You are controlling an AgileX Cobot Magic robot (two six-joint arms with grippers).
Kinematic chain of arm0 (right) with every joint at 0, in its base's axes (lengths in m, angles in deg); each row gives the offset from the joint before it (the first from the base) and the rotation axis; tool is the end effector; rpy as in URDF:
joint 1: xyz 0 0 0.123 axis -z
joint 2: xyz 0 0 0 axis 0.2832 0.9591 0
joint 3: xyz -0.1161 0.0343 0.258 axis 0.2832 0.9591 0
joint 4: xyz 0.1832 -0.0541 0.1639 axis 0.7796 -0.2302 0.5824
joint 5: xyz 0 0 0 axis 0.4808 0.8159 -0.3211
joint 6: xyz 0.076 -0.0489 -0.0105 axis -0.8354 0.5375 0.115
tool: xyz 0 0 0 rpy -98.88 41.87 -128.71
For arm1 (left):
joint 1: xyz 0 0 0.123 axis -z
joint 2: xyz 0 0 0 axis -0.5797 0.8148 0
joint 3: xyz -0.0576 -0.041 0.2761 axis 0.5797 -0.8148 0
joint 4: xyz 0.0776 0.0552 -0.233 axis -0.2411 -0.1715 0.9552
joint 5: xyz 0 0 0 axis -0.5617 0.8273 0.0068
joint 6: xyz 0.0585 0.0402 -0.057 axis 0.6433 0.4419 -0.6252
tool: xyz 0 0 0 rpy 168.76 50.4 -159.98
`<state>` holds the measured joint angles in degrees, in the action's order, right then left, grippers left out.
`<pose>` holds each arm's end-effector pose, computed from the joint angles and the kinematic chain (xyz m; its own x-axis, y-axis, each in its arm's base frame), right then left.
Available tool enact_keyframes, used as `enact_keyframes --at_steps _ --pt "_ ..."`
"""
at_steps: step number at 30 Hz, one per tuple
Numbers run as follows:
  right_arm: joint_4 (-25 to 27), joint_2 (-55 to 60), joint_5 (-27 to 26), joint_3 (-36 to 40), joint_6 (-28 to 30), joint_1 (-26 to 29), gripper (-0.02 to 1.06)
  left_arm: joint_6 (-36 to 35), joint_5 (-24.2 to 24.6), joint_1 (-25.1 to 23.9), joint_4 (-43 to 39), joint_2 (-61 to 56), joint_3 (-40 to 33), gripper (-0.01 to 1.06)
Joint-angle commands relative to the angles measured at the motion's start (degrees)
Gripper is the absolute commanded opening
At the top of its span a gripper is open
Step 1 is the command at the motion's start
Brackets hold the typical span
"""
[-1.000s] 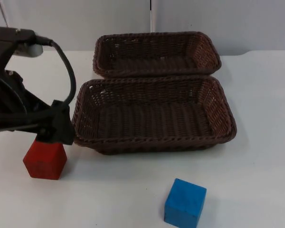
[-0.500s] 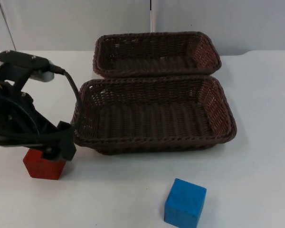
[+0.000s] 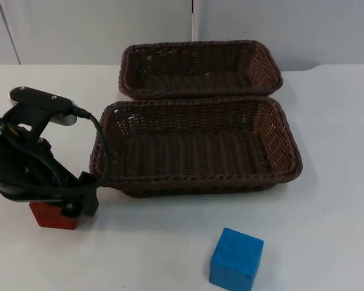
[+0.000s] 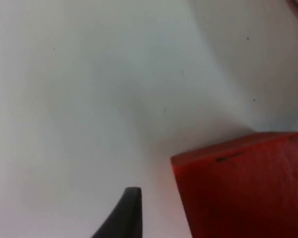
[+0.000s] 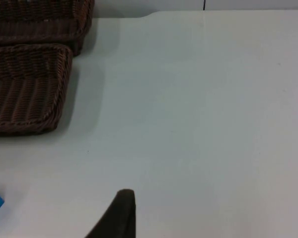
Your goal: Pick up one cube with the left hand and place it into the upper basket. Pick up one cube with the right hand and place it into the lower basket.
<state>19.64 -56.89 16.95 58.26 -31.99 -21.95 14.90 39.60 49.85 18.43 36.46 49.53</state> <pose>-0.0063 -0.0057 0.2797 -0.4617 -0.0208 -0.8868 -0.0356 0.9994 -0.0049 0.2812 -0.0750 0.0991 -0.8424 0.3338 -0.4231 0.3585 0.9333 0.0226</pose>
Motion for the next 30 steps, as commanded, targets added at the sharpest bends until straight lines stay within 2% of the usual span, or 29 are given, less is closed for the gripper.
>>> enact_keyframes --at_steps 1,16,30 --pt "0.1 -0.2 0.0 -0.1 0.1 0.3 1.05 -0.5 -1.8 0.2 -0.2 0.4 0.2 1.05" --pt "0.1 -0.2 0.0 -0.1 0.1 0.3 1.05 -0.5 -4.9 0.2 -0.2 4.6 0.2 1.05" --pt "0.1 -0.2 0.0 -0.1 0.1 0.3 1.05 -0.5 -5.0 0.2 -0.2 4.6 0.2 1.03"
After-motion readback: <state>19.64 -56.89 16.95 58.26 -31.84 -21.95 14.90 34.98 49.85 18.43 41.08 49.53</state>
